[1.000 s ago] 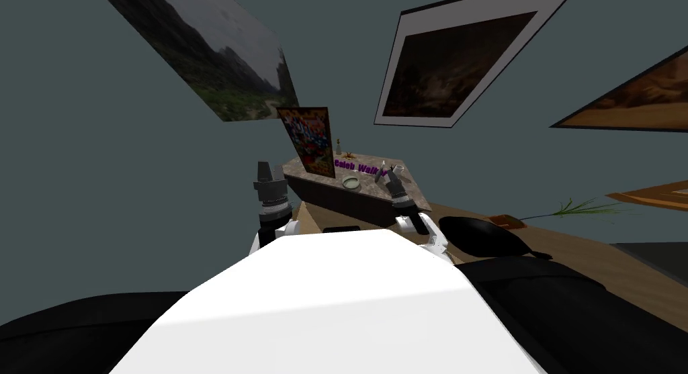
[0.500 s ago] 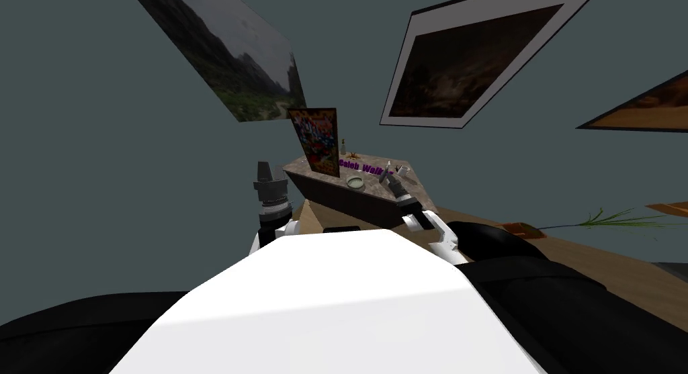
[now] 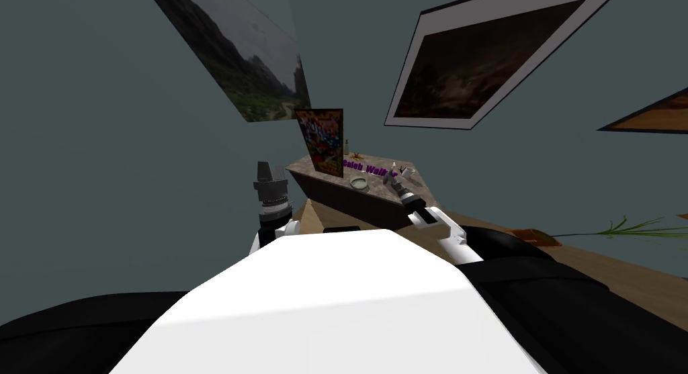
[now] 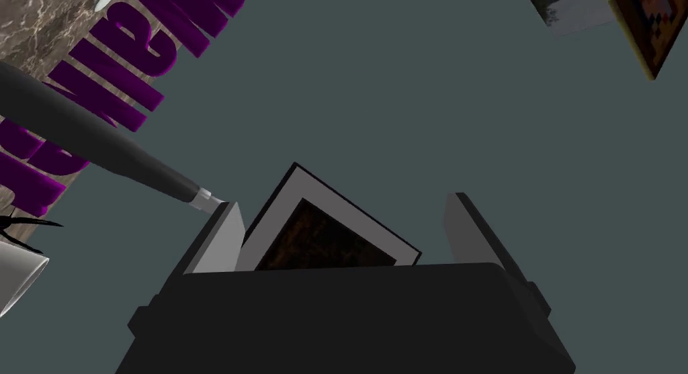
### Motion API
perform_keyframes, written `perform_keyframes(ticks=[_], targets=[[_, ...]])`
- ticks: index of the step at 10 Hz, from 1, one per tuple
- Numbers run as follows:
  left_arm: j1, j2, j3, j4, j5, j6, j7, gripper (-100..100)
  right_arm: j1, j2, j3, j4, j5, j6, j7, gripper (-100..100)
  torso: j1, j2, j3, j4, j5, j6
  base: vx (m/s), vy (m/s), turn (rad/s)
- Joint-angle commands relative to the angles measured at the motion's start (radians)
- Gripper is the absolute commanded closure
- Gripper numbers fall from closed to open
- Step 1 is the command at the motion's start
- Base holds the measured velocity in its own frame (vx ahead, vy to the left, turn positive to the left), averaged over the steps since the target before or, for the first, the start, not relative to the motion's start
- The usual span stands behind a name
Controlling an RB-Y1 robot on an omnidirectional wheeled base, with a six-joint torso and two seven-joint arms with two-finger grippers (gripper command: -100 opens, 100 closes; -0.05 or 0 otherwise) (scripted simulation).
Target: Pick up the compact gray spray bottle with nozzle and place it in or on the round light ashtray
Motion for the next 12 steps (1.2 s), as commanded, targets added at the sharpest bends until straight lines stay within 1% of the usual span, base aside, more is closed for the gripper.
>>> perform_keyframes(ticks=[1,2,3,5,7,8,10,11,12], targets=[[0.0,0.0,0.0,0.0,0.0,0.0,0.0,0,0.011,-0.05,-0.003,0.03,0.013,0.046,0.007,-100,0.0,0.0,0.0,0.0,0.0,0.0,0.034,0.055,0.082],[0.0,0.0,0.0,0.0,0.0,0.0,0.0,0,0.012,-0.088,-0.004,0.053,0.019,0.07,0.008,-100,0.001,-0.001,0.0,0.0,0.0,0.0,0.059,0.071,0.071],[0.0,0.0,0.0,0.0,0.0,0.0,0.0,0,0.012,-0.088,-0.004,0.053,0.019,0.077,0.008,-100,0.002,-0.002,-0.001,0.0,0.0,0.0,0.046,0.051,0.018],[0.0,0.0,0.0,0.0,0.0,0.0,0.0,0,0.015,-0.159,-0.003,0.101,0.032,0.136,0.011,-100,0.0,-0.002,-0.001,0.0,0.0,0.0,0.044,0.051,0.051],[0.0,0.0,0.0,0.0,0.0,0.0,0.0,0,0.019,-0.22,0.001,0.148,0.045,0.196,0.014,-100,0.001,-0.004,-0.002,-0.001,0.0,0.0,0.088,0.066,0.05],[0.0,0.0,0.0,0.0,0.0,0.0,0.0,0,0.019,-0.224,0.001,0.148,0.045,0.198,0.014,-100,0.002,-0.005,-0.003,-0.001,0.0,0.0,0.068,0.043,0.01],[0.0,0.0,0.0,0.0,0.0,0.0,0.0,0,0.024,-0.282,0.008,0.193,0.057,0.253,0.017,-100,0.001,-0.003,-0.002,-0.001,0.0,0.0,0.063,0.052,0.027],[0.0,0.0,0.0,0.0,0.0,0.0,0.0,0,0.024,-0.282,0.008,0.193,0.057,0.253,0.017,-100,0.001,-0.003,-0.002,-0.001,0.0,0.0,0.066,0.041,0.005],[0.0,0.0,0.0,0.0,0.0,0.0,0.0,0,0.027,-0.308,0.012,0.214,0.063,0.279,0.019,-100,0.0,-0.003,-0.002,-0.001,0.0,0.0,0.075,0.039,0.016]])
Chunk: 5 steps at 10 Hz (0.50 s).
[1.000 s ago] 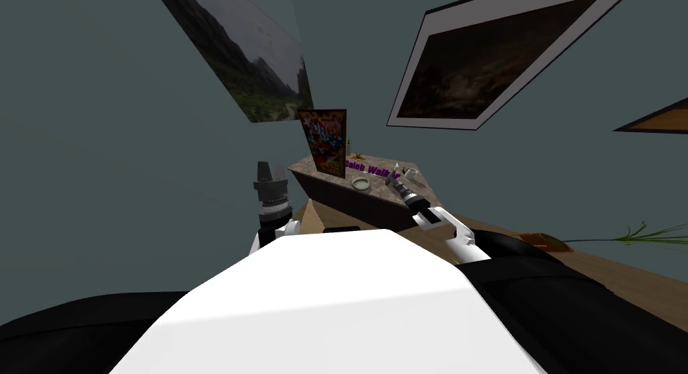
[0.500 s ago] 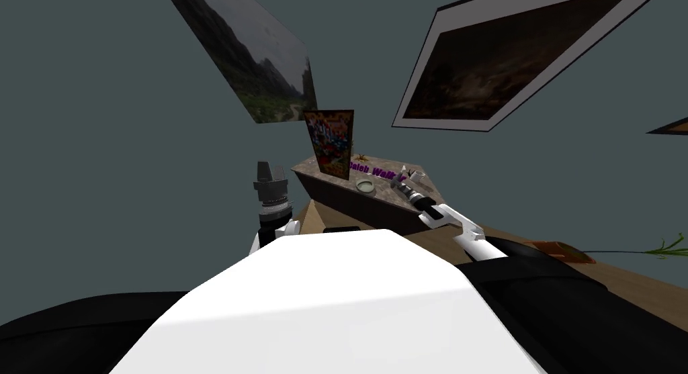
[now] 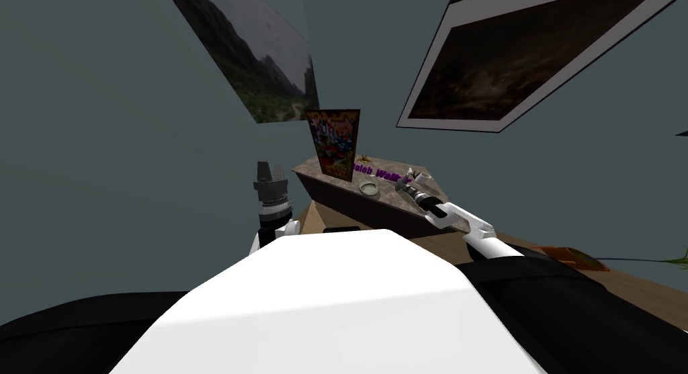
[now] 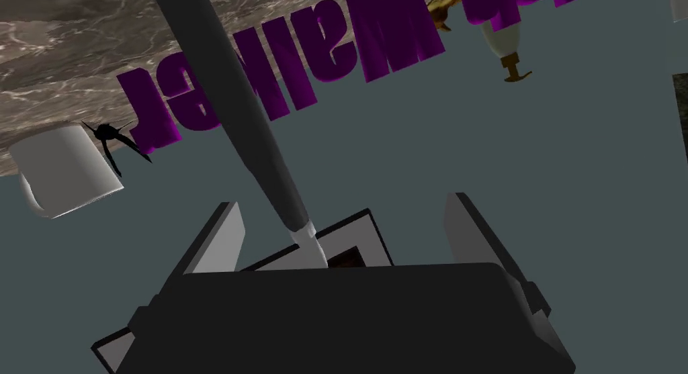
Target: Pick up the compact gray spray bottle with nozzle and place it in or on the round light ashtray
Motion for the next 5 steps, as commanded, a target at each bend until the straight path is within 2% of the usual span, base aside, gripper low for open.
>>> perform_keyframes(ticks=[1,5], targets=[[0.0,0.0,0.0,0.0,0.0,0.0,0.0,0,0.0,-0.039,0.008,0.045,0.008,0.031,0.002,-100,0.0,0.0,0.0,0.0,0.0,0.0,0.093,0.055,0.017],[0.0,0.0,0.0,0.0,0.0,0.0,0.0,0,0.012,-0.113,0.029,0.114,0.028,0.113,0.006,-100,0.002,-0.003,-0.002,-0.001,0.0,0.0,0.126,0.063,0.006]])
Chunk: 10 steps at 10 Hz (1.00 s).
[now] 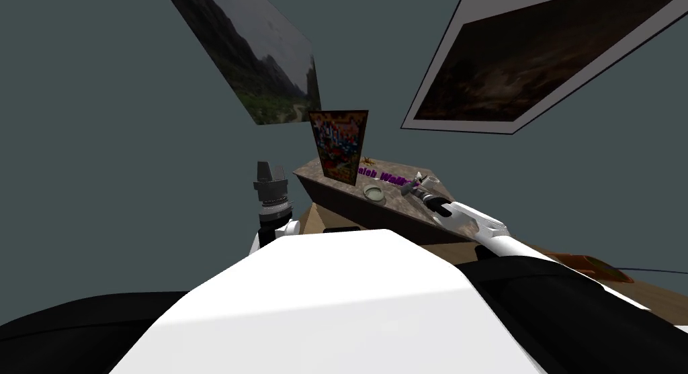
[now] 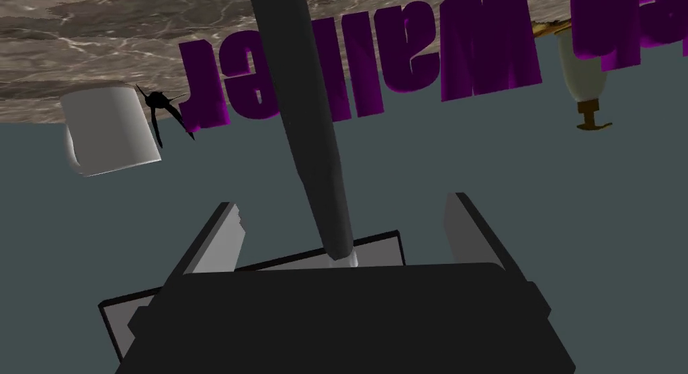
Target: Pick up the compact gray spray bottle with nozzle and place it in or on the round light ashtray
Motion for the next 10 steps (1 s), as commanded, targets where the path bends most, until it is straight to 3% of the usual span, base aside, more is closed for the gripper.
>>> perform_keyframes(ticks=[1,4,5,6,7,8,9,10], targets=[[0.0,0.0,0.0,0.0,0.0,0.0,0.0,0,0.0,-0.024,0.011,0.025,0.007,0.031,0.002,-100,0.0,0.0,0.0,0.0,0.0,0.0,0.126,0.037,0.001],[0.0,0.0,0.0,0.0,0.0,0.0,0.0,0,0.007,-0.058,0.025,0.06,0.018,0.073,0.004,-100,-0.002,0.004,0.002,0.001,0.0,0.0,0.087,0.036,0.002],[0.0,0.0,0.0,0.0,0.0,0.0,0.0,0,0.013,-0.051,0.016,0.049,0.015,0.061,0.002,-100,-0.001,0.004,0.002,0.001,0.0,0.0,0.043,0.024,-0.004],[0.0,0.0,0.0,0.0,0.0,0.0,0.0,0,0.014,-0.052,0.016,0.051,0.016,0.062,0.003,0,-0.002,0.006,0.003,0.001,-0.001,0.0,0.008,0.004,0.001],[0.0,0.0,0.0,0.0,0.0,0.0,0.0,0,-0.003,-0.028,0.02,0.081,0.025,0.052,0.012,-100,-0.003,0.009,0.005,0.002,-0.001,0.0,0.061,-0.037,0.091],[0.0,0.0,0.0,0.0,0.0,0.0,0.0,0,0.006,-0.037,0.017,0.063,0.022,0.06,0.007,-100,-0.006,0.007,0.004,0.002,-0.001,0.0,0.038,-0.027,0.03],[0.0,0.0,0.0,0.0,0.0,0.0,0.0,0,0.005,-0.035,0.018,0.065,0.023,0.059,0.009,100,-0.005,0.007,0.004,0.002,-0.001,0.0,0.005,-0.004,-0.003],[0.0,0.0,0.0,0.0,0.0,0.0,0.0,0,0.005,-0.036,0.018,0.065,0.023,0.059,0.008,100,-0.004,0.009,0.005,0.002,-0.001,0.0,0.0,0.0,0.0]])
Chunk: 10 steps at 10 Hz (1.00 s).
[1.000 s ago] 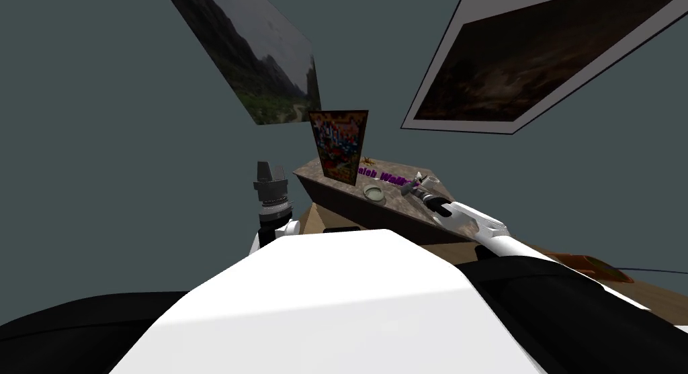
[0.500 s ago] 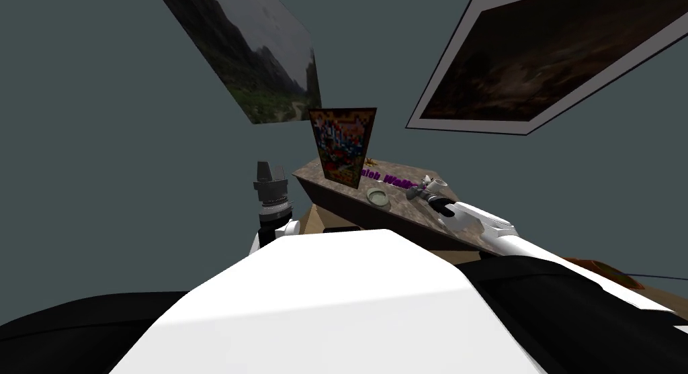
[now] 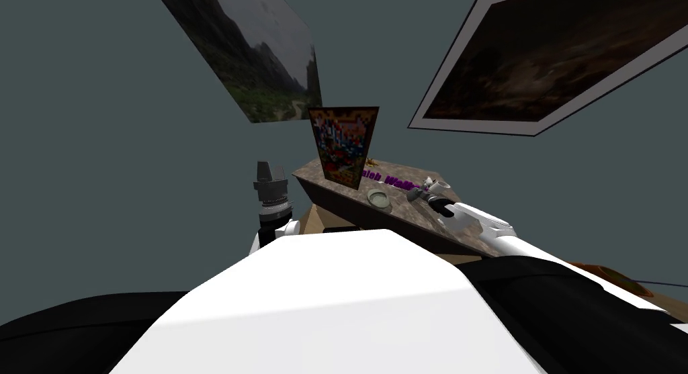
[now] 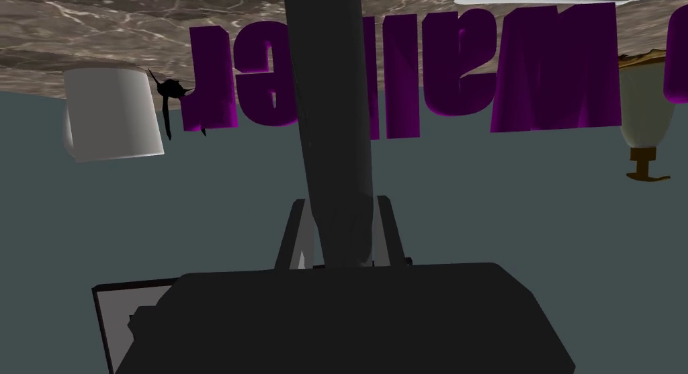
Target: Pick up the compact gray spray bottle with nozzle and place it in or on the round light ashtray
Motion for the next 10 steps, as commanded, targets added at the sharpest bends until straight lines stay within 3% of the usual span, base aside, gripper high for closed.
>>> perform_keyframes(ticks=[1,3,4,5,6,7,10], targets=[[0.0,0.0,0.0,0.0,0.0,0.0,0.0,0,0.0,0.0,0.0,0.0,0.0,0.0,0.0,100,0.0,0.0,0.0,0.0,0.0,0.0,0.0,0.0,0.0],[0.0,0.0,0.0,0.0,0.0,0.0,0.0,0,0.0,0.0,0.0,0.0,0.0,0.0,0.0,100,0.0,0.001,0.0,0.0,0.0,0.0,0.0,0.0,0.0],[0.0,0.0,0.0,0.0,0.0,0.0,0.0,0,0.0,0.0,0.0,0.0,0.0,0.0,0.0,0,0.0,0.001,0.0,0.0,0.0,0.0,0.0,0.0,0.0],[0.0,0.0,0.0,0.0,0.0,0.0,0.0,0,0.0,0.0,0.0,0.0,0.0,0.0,0.0,100,0.0,0.001,0.0,0.0,0.0,0.0,0.0,0.0,0.0],[0.0,0.0,0.0,0.0,0.0,0.0,0.0,0,0.0,0.0,0.0,0.0,0.0,0.0,0.0,0,0.0,0.001,0.0,0.0,0.0,0.0,0.0,0.0,0.0],[0.0,0.0,0.0,0.0,0.0,0.0,0.0,0,-0.004,0.008,0.009,-0.037,-0.005,0.023,0.02,100,0.0,0.001,0.0,0.0,0.0,0.0,-0.001,0.03,-0.19],[0.0,0.0,0.0,0.0,0.0,0.0,0.0,0,-0.004,0.01,0.019,-0.096,-0.017,0.062,0.044,100,0.007,0.004,0.001,-0.003,-0.004,0.003,-0.015,0.098,-0.168]])
